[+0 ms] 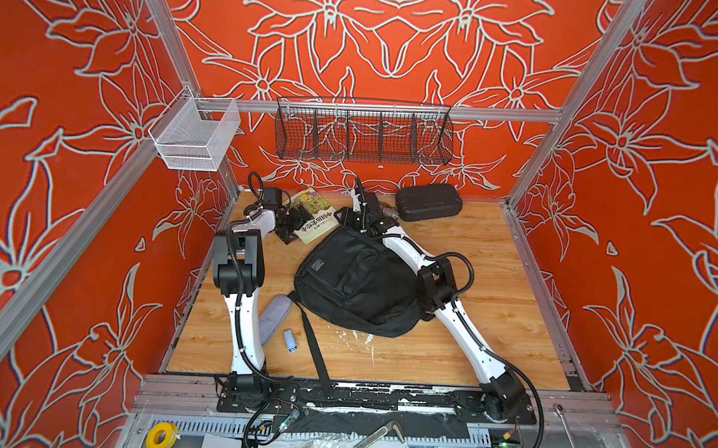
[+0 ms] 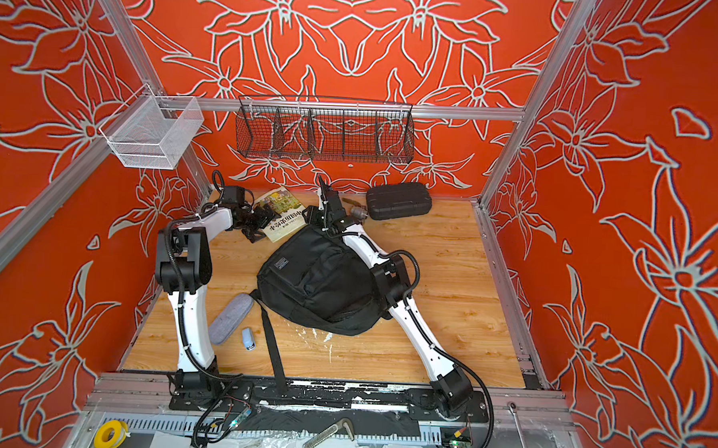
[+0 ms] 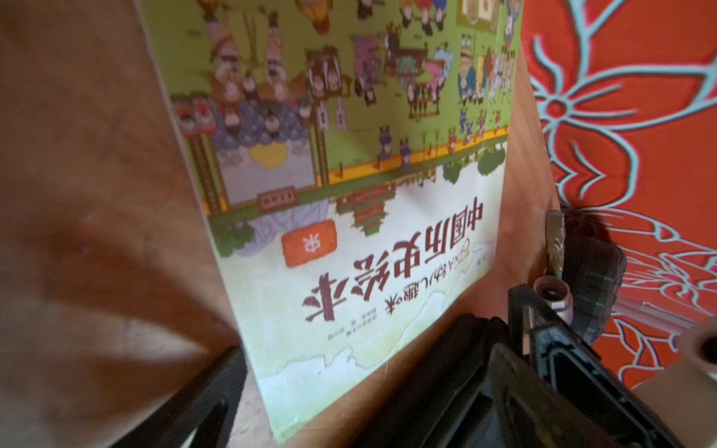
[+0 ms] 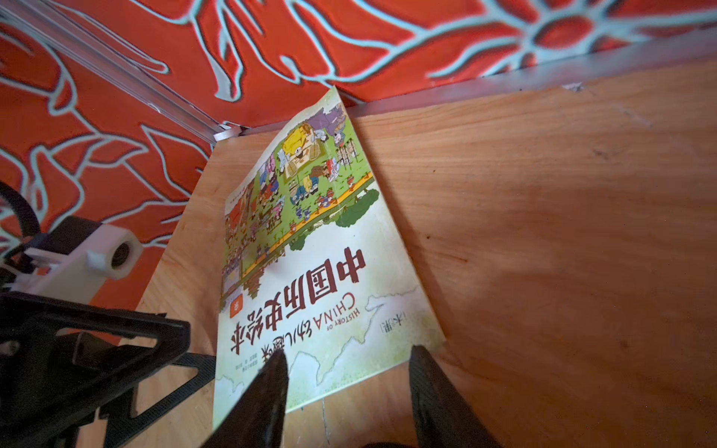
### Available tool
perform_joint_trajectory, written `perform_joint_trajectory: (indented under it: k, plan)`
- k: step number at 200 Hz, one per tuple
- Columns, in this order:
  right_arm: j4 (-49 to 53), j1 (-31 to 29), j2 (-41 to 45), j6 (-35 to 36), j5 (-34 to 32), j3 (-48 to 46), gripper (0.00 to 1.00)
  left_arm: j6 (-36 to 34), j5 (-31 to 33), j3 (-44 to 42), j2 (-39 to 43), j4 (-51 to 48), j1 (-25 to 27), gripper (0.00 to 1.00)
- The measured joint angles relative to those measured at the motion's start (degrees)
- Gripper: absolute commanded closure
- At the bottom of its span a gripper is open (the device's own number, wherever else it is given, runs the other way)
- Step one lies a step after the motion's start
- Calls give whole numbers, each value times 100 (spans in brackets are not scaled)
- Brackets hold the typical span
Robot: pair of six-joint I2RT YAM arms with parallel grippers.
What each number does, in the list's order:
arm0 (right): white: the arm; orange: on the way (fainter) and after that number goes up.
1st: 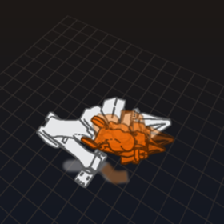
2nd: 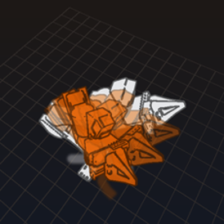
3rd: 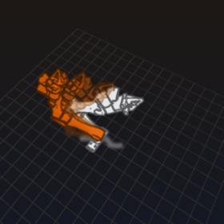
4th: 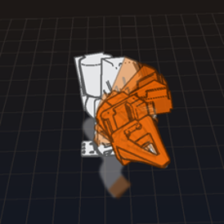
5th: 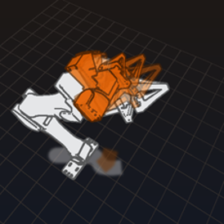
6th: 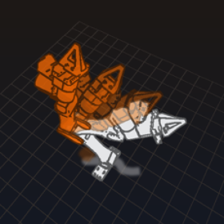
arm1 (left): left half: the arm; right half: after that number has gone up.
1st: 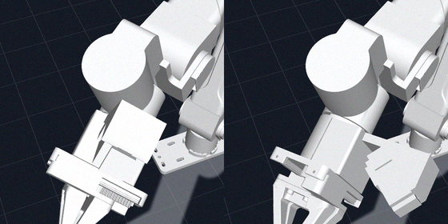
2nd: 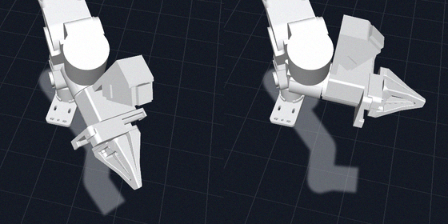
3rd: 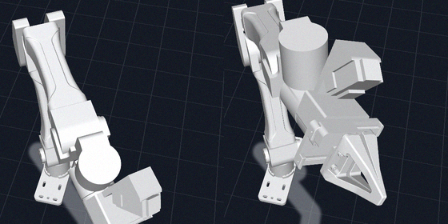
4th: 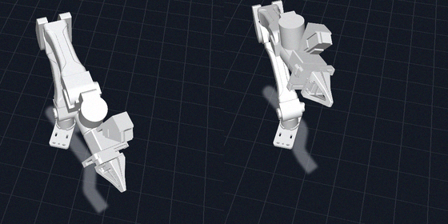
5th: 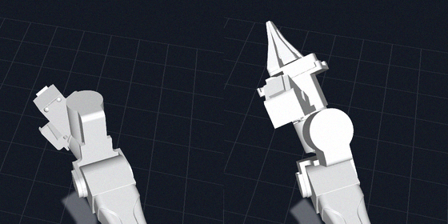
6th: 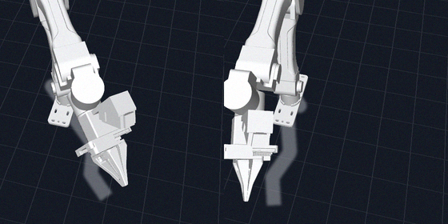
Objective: Pack the student bag
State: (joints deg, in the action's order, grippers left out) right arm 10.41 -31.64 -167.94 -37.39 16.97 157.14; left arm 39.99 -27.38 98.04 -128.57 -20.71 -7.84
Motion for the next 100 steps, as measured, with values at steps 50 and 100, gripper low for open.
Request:
perform_joint_trajectory:
  k: [50,100]
  plan:
    - [-92,7,-203,-660,334,96,58,170,-103,31,-114,162,13,23]
    - [162,37,-232,-881,892,129,72,76,-15,-225,-116,275,37,64]
